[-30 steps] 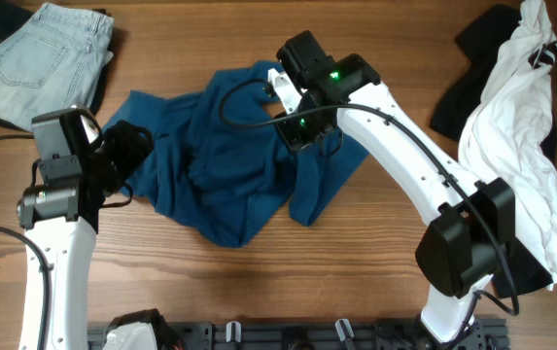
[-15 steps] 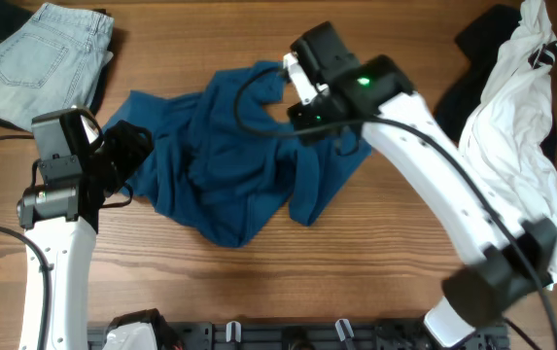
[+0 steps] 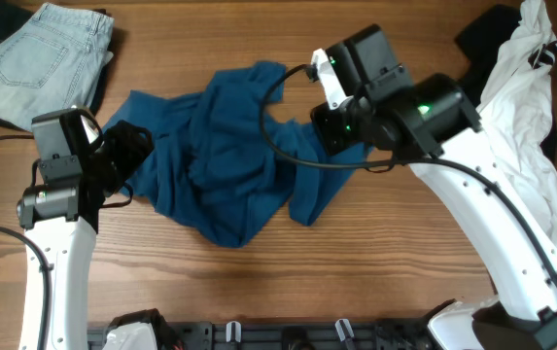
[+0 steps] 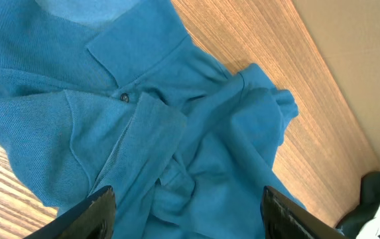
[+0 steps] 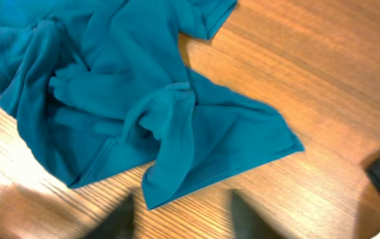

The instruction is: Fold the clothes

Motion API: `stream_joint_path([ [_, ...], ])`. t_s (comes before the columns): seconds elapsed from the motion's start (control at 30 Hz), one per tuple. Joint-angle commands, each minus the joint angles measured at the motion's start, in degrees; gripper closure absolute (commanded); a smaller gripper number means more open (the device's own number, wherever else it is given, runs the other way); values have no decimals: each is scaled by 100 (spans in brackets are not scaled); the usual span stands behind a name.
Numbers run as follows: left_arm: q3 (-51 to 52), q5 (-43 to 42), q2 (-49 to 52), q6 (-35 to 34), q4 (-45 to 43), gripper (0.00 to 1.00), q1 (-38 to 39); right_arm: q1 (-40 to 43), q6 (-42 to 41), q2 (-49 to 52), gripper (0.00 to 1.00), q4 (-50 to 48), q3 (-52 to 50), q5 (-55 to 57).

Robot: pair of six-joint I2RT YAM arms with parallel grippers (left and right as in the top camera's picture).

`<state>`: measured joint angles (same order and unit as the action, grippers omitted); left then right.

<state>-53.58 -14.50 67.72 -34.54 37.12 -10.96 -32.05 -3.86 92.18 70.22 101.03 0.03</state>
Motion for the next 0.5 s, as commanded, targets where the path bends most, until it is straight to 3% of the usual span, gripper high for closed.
stream_joint_path([
  [0.0, -81, -96, 11, 133, 2, 30, 26, 20, -81, 485, 0, -133, 63, -247],
  [0.37, -81, -114, 11, 133, 2, 30, 26, 20, 68, 1961, 3, -649, 63, -1082],
  [0.43, -81, -114, 11, 133, 0, 30, 26, 20, 90, 2092, 15, -686, 63, -1200],
  [0.47, -81, -114, 11, 133, 2, 30, 26, 20, 87, 2159, 29, -708, 63, -1248],
])
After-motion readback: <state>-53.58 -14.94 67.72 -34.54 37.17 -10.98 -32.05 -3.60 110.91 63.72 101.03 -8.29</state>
